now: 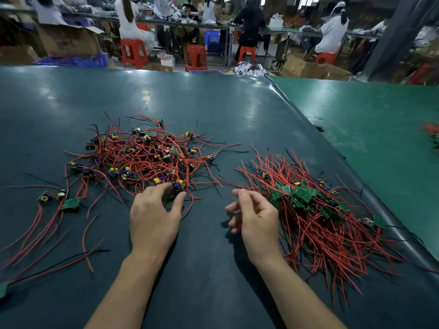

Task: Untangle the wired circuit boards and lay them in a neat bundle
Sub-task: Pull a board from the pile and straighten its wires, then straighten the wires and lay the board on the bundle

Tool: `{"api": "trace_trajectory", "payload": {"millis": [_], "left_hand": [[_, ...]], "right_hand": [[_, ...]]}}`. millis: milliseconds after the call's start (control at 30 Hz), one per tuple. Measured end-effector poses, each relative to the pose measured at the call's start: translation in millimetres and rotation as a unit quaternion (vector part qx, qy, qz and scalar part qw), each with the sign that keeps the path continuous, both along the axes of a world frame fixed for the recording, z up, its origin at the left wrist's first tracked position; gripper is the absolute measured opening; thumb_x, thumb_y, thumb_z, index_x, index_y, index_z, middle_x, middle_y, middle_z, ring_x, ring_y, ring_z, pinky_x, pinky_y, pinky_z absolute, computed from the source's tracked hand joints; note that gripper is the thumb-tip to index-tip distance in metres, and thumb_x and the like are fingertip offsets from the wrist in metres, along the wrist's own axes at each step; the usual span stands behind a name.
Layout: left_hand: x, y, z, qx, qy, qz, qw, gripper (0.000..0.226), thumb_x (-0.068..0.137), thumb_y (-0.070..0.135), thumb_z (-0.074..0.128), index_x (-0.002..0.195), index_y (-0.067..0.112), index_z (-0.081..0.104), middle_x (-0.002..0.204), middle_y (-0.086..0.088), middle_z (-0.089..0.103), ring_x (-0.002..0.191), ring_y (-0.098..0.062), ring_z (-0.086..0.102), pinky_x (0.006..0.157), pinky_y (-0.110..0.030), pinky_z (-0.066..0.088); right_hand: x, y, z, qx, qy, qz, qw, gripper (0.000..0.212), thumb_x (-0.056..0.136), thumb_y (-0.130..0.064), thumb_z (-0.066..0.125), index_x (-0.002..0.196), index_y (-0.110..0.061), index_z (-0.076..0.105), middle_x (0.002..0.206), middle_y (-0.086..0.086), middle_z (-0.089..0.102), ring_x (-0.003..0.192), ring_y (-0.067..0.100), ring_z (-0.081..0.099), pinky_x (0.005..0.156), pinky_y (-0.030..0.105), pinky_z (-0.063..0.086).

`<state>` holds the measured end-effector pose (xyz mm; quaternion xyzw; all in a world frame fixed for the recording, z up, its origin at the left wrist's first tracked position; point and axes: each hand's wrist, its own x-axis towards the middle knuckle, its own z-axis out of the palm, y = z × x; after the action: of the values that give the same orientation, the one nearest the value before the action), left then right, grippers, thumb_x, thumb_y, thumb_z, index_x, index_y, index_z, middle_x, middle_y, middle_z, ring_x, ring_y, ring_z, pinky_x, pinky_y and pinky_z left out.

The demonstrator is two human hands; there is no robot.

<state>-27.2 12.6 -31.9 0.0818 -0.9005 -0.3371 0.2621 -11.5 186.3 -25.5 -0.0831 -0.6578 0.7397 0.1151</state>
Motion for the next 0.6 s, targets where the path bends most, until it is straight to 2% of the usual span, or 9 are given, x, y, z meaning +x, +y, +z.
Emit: {"api": "trace_trajectory", "payload": {"millis": [133,300,400,500,600], "left_hand": [[-7.0,2.3,1.4,-0.024,-0.028,-0.006,0.999,0.044,0.085,0.039,0.071,0.126,0.026,0.063,0.104,-0.004,0.059,0.099,-0.027,0.057,0.084,-0.041,0.047],[-9.5,3.6,-0.5,-0.033,0.02,0.012,0.999,0.018,0.083,0.026,0.075,0.098,0.018,0.072,0.098,-0.003,0.062,0.093,-0.029,0.057,0.079,-0.041,0.047],[-7.0,5.9,-0.5,-0.04,0.045,-0.017,0.998,0.011,0.083,0.015,0.072,0.093,0.016,0.069,0.094,-0.002,0.067,0.088,-0.03,0.057,0.079,-0.04,0.046],[-0.4,8.6,3.0,-0.014,0.138,0.007,0.99,0.021,0.083,0.008,0.071,0.104,0.011,0.068,0.093,-0.004,0.068,0.082,-0.028,0.057,0.076,-0.042,0.049],[6.4,5.8,10.1,-0.02,0.284,0.025,0.958,0.018,0.089,0.003,0.065,0.107,0.003,0.065,0.1,-0.01,0.067,0.086,-0.027,0.061,0.08,-0.043,0.051]], "right_hand": [[3.2,-5.3,-4.2,0.118,0.013,0.041,0.992,0.019,0.098,-0.021,0.056,0.085,-0.024,0.069,0.065,0.001,0.069,0.044,0.01,0.054,0.044,0.019,0.041],[2.2,-5.2,-5.6,0.156,0.022,0.05,0.986,0.017,0.096,-0.021,0.058,0.084,-0.023,0.07,0.063,0.0,0.069,0.044,0.008,0.054,0.044,0.017,0.039],[1.3,-5.0,-6.5,0.158,0.027,0.046,0.986,0.018,0.096,-0.02,0.058,0.082,-0.022,0.07,0.061,0.0,0.068,0.043,0.007,0.053,0.044,0.017,0.04],[-0.2,-4.6,-7.7,0.174,0.029,0.039,0.984,0.019,0.096,-0.021,0.059,0.081,-0.021,0.07,0.059,-0.002,0.068,0.043,0.007,0.052,0.047,0.02,0.041],[-1.9,-4.0,-8.0,0.187,0.033,0.039,0.981,0.02,0.096,-0.022,0.059,0.079,-0.02,0.07,0.059,-0.002,0.067,0.044,0.007,0.054,0.05,0.024,0.043]]}}
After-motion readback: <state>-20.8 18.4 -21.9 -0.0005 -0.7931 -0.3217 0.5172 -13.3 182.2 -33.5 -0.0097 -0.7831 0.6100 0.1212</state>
